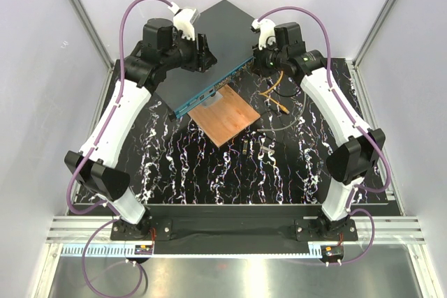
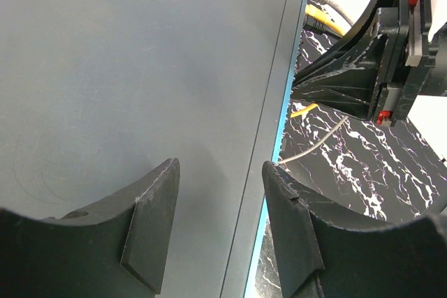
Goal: Insert the plug into the switch port
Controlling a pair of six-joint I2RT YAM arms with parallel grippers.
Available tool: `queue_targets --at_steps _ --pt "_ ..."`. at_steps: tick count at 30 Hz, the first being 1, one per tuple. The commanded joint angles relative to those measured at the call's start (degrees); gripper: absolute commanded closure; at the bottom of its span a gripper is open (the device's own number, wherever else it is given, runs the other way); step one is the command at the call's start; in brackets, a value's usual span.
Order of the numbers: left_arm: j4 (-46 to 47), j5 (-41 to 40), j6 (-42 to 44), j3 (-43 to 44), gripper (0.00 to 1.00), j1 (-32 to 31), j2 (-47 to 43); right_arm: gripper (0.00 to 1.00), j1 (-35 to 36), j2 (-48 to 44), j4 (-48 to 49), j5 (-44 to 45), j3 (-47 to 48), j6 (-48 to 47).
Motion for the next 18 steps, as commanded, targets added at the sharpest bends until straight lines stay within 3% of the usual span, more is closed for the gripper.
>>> queue_targets --at_steps 1,18 --pt "2.7 0.6 0.1 0.9 0.44 0.5 0.1 0.85 0.0 0.2 10.5 0.4 1.2 3.7" --pt "2.9 0.8 0.1 0.0 0.44 1.0 0.5 0.88 1.5 6.0 12.8 2.4 9.6 8.5"
